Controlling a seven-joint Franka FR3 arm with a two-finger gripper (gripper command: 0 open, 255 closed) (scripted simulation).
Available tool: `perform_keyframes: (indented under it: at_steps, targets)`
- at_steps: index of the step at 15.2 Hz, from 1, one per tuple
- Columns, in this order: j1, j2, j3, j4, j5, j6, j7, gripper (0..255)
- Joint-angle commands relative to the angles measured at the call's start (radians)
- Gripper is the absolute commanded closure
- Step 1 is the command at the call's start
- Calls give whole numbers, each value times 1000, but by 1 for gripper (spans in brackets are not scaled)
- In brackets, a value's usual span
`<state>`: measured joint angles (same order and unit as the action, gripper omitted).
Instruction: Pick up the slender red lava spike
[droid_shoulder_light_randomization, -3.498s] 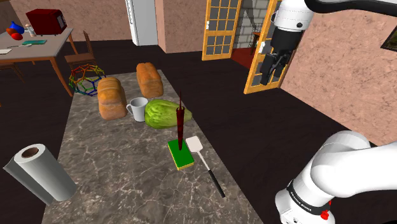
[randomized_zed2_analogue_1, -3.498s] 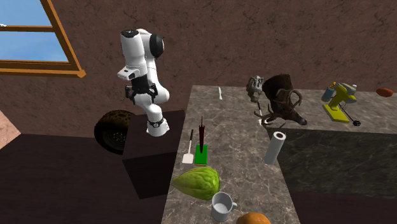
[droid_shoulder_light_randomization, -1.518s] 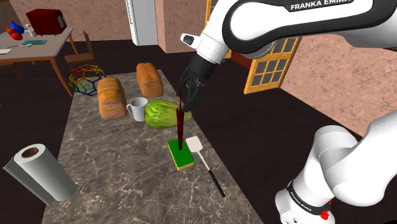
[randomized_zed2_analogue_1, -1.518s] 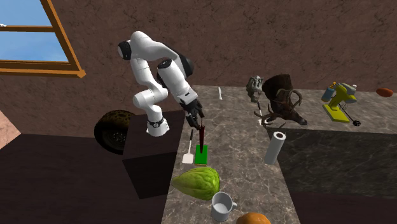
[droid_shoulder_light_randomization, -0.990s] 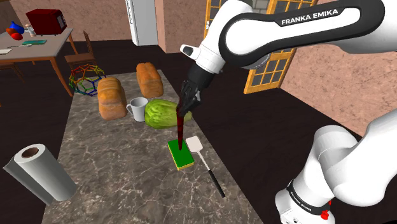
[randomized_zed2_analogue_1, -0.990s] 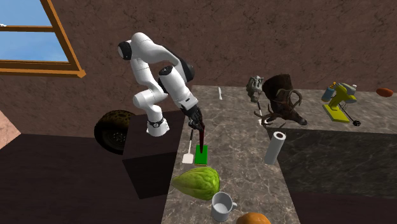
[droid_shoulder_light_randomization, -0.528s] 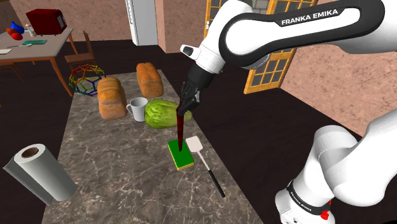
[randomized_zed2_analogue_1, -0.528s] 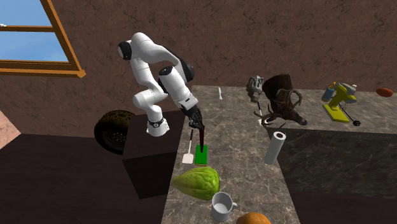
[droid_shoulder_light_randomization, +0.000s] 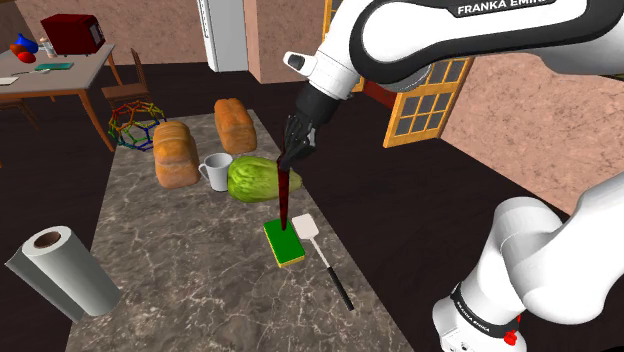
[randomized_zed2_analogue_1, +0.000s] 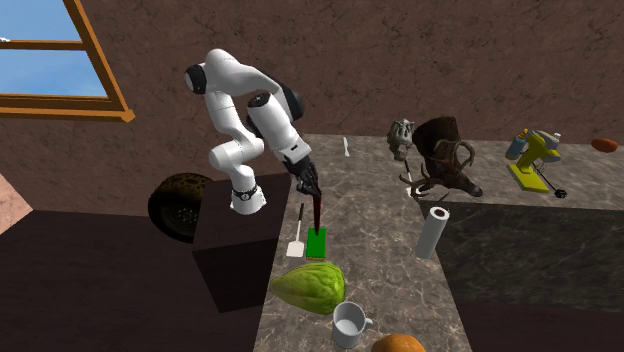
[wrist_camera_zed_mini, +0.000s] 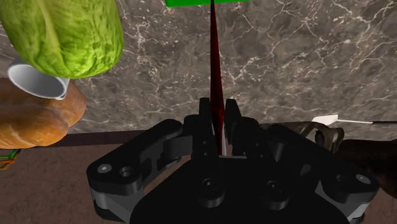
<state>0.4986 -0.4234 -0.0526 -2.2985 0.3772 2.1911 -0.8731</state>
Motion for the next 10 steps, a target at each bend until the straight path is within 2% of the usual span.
perform_keyframes:
  at_steps: [1,10]
  targets:
    - [-2,-3,1,26,-7,-28,11,255]
    - [-7,-6,0,117,-26,-117,45,255]
